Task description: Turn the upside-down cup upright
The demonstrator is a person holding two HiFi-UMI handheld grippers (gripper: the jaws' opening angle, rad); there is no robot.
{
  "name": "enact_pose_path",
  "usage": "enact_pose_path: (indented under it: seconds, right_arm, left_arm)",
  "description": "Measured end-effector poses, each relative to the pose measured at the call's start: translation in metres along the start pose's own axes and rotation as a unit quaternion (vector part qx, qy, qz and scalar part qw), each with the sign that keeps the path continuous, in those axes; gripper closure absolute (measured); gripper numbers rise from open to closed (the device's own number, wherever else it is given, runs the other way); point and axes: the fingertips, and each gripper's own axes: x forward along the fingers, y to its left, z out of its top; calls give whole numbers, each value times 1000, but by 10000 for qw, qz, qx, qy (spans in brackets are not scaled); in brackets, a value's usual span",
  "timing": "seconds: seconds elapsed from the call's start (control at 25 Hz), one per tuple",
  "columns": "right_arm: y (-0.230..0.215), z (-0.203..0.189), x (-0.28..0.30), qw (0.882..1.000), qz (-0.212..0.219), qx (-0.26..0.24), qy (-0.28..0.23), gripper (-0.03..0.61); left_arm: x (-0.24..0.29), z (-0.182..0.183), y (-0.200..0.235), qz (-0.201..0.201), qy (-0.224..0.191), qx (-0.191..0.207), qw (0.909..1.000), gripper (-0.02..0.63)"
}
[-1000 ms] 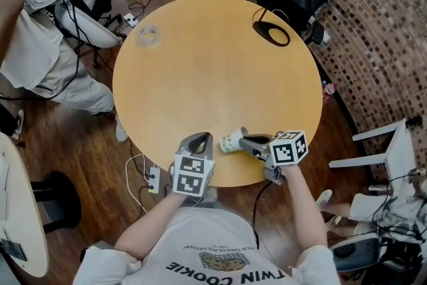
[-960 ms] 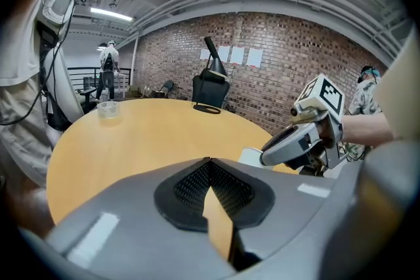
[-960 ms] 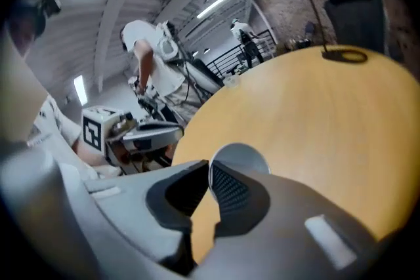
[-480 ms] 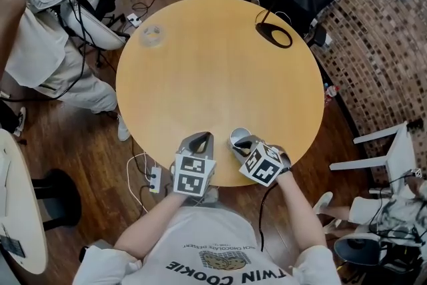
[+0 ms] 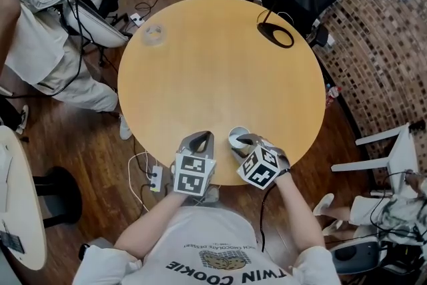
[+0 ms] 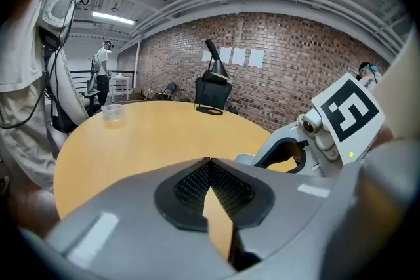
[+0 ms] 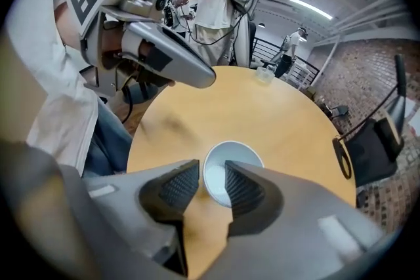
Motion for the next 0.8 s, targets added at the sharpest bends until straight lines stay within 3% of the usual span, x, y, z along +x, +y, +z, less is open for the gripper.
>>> enact_pose_path:
  seconds: [0.28,0.52,0.8]
  right_arm:
    - [-8,17,-40,9944,-375,422,-889,449]
    - [3,34,-84,9738,-589,979,-1967,449]
    - [29,32,-103,9564,-930,1447,-2359,460]
  left_arm:
    - [-7,1,-13,240,-87,11,9997,611]
    - [-23,0,-29,485,-187,38,9986,611]
    - [-53,-5,-55,435,-347,184,9983,611]
